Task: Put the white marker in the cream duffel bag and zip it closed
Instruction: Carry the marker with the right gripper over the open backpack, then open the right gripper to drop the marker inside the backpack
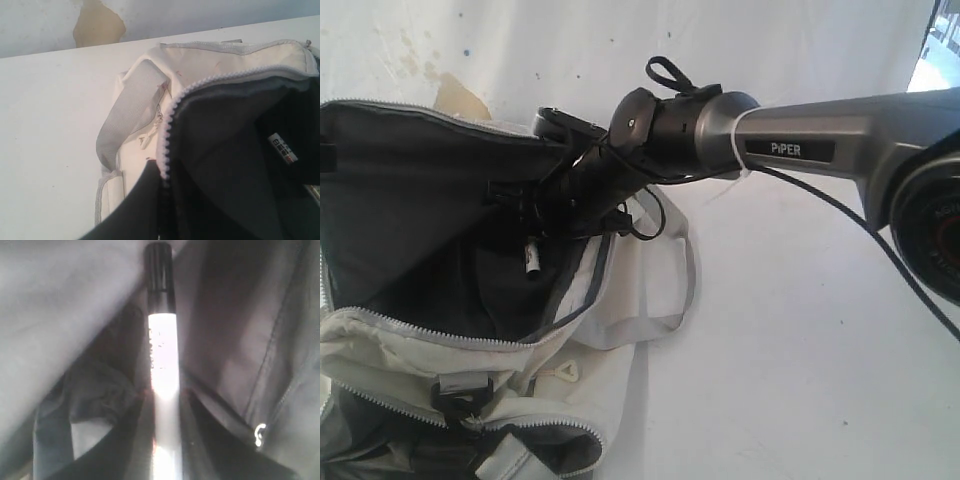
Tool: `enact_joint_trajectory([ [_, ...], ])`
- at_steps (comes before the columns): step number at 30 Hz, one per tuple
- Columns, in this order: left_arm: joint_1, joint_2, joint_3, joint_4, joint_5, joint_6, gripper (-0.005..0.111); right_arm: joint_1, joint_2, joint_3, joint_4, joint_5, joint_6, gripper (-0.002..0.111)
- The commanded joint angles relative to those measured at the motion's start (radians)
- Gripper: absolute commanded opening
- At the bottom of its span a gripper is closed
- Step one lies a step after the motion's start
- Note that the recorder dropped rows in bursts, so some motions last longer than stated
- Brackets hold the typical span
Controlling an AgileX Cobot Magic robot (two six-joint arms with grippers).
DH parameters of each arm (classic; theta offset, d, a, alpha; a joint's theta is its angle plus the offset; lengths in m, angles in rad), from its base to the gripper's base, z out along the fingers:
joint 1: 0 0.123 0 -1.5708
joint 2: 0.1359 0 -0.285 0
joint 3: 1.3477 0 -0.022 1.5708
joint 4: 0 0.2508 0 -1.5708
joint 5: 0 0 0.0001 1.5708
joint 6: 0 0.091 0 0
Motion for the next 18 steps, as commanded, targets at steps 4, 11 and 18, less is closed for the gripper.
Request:
enact_joint_trajectory([
  [4,0.002,-0.006,0.006,0.0,-0.003,-0.004,0.0,0.0,-0.086,0.002,0.002,0.043,-0.028,0.054],
  [11,0.002,-0.006,0.006,0.0,0.008,-0.004,0.0,-0.001,-0.17,0.002,-0.077,0.181,-0.058,0.054],
  [18,-0.002,-0.007,0.006,0.0,0.032,0.001,0.0,-0.06,-0.243,0.002,-0.094,0.355,-0.058,0.054],
])
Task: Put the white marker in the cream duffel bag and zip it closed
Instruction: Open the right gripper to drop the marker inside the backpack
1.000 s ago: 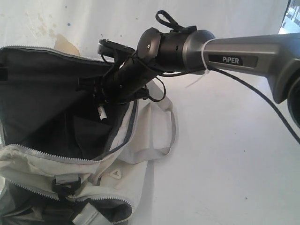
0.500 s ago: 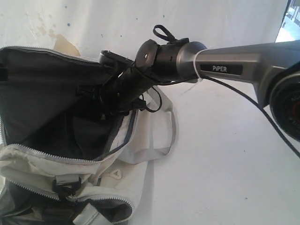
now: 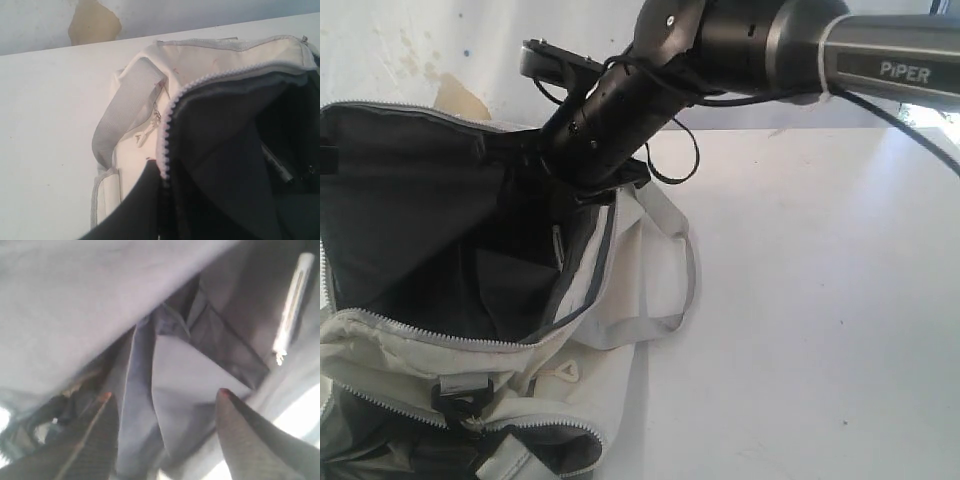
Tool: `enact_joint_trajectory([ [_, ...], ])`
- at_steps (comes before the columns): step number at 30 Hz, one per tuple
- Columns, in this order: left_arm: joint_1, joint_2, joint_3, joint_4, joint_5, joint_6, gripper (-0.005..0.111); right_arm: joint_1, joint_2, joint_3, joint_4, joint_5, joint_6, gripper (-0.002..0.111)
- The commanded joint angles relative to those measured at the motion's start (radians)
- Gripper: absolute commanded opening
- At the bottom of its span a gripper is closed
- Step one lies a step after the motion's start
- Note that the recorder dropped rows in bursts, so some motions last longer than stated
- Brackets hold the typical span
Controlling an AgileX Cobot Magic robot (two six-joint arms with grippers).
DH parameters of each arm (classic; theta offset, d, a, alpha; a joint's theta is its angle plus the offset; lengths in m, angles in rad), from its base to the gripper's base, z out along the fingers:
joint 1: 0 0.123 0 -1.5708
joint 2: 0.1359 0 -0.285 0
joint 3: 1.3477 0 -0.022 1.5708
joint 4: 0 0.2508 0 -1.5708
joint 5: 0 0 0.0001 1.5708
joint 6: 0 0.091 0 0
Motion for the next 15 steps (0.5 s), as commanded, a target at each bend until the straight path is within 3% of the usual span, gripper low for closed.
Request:
enact_joint_trajectory([
  [1,-0.002,-0.007,0.002,0.0,0.024,0.001,0.0,-0.065,-0.039,0.002,-0.016,0.102,-0.009,0.054],
  [11,-0.002,-0.007,-0.046,-0.002,0.185,0.029,0.0,-0.177,-0.062,0.002,-0.028,0.165,-0.009,0.054],
  [15,-0.002,-0.007,-0.046,-0.038,0.271,0.152,0.0,-0.202,-0.062,0.002,-0.03,0.161,-0.009,0.054],
])
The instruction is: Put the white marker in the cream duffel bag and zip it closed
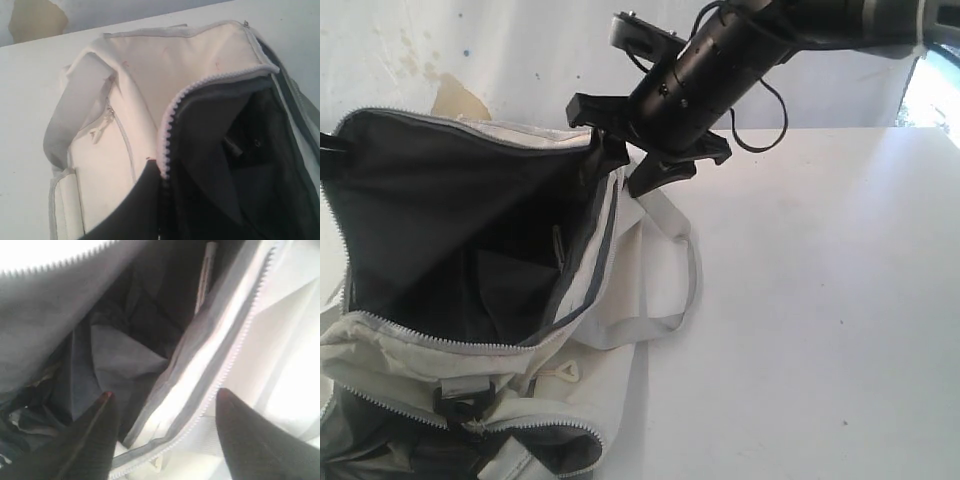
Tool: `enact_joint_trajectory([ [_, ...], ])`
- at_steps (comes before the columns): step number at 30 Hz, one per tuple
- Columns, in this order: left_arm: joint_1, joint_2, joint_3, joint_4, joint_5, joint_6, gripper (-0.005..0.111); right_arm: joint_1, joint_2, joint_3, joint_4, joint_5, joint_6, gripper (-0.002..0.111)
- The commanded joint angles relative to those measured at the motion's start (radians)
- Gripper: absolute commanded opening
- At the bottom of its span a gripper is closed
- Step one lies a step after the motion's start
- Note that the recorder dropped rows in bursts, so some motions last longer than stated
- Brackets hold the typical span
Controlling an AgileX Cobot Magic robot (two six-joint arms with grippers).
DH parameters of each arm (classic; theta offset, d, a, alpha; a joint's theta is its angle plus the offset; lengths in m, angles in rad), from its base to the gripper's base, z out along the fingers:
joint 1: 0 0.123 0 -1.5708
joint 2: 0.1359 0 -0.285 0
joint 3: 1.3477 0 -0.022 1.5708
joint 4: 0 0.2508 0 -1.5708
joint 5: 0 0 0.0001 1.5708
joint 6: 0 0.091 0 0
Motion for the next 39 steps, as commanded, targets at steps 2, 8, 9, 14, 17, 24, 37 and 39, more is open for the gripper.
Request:
enact_joint_trajectory([
  [2,-0.002,-0.007,-0.006,-0.079,0.137,0.17,0.0,-0.031,-0.01,0.002,-0.01,-0.009,-0.009,0.054],
  [8,-0.002,-0.007,-0.006,-0.173,0.291,0.34,0.0,-0.032,-0.01,0.002,-0.012,-0.026,-0.009,0.054],
  [9,-0.002,-0.007,-0.006,-0.183,0.316,0.354,0.0,-0.032,-0.01,0.002,-0.014,-0.033,-0.009,0.054],
  [14,-0.002,-0.005,-0.006,-0.187,0.367,0.36,0.007,-0.041,-0.01,0.002,-0.019,-0.066,0.016,0.054],
  [17,-0.002,-0.005,-0.006,-0.185,0.38,0.36,0.026,-0.049,-0.008,0.002,-0.019,-0.084,0.031,0.054],
  [24,-0.002,-0.005,-0.006,-0.185,0.38,0.36,0.071,-0.05,-0.008,0.002,-0.043,-0.087,0.045,0.054],
  [37,-0.002,-0.007,-0.006,-0.13,0.385,0.064,0.106,-0.088,-0.003,0.002,-0.039,-0.04,0.049,0.054],
  [39,-0.002,-0.007,-0.011,-0.087,0.394,-0.008,0.105,-0.11,-0.003,0.002,-0.008,-0.019,0.029,0.054],
])
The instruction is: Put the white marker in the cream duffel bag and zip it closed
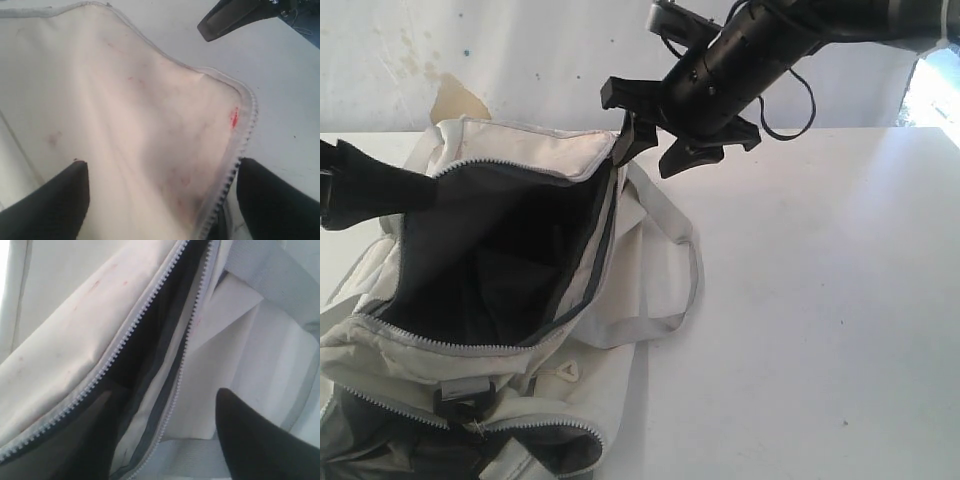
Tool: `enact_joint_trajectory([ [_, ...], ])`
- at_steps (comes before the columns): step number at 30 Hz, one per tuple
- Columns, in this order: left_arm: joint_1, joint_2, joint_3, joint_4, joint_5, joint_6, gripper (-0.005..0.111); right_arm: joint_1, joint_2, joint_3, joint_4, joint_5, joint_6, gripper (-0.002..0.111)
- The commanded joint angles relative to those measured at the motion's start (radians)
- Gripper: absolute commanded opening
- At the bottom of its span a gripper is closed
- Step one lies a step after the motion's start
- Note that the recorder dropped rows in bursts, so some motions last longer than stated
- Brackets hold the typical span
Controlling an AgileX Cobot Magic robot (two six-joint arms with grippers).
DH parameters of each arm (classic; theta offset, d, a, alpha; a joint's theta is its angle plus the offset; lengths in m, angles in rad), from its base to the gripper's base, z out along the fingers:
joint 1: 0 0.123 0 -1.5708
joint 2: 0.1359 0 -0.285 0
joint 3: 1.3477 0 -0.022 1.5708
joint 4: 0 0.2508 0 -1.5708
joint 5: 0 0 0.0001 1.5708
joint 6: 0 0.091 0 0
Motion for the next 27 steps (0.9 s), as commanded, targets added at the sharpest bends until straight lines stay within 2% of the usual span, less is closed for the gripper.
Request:
enact_joint_trajectory([
  [1,-0.002,-0.005,-0.019,0.099,0.037,-0.152,0.105,-0.053,-0.001,0.002,0.052,0.044,-0.034,0.054],
  [7,-0.002,-0.03,-0.135,0.172,0.196,-0.387,0.105,-0.111,0.011,0.002,0.147,0.069,-0.168,0.054],
  [10,-0.002,-0.059,-0.175,0.191,0.212,-0.532,0.105,-0.122,0.023,0.002,0.147,0.065,-0.221,0.054],
  [17,-0.002,-0.07,-0.18,0.579,0.131,-0.936,0.105,-0.122,0.09,0.002,0.221,0.112,-0.327,0.055],
  [19,-0.002,-0.06,-0.18,0.606,0.134,-0.959,0.105,-0.122,0.109,-0.003,0.231,0.108,-0.34,0.062],
  [22,-0.002,-0.042,-0.169,0.529,0.128,-0.937,0.105,-0.122,0.132,-0.028,0.231,0.097,-0.39,0.073],
  [27,-0.002,0.014,-0.111,0.492,0.018,-0.925,0.105,-0.122,0.157,-0.057,0.231,-0.021,-0.415,0.073],
])
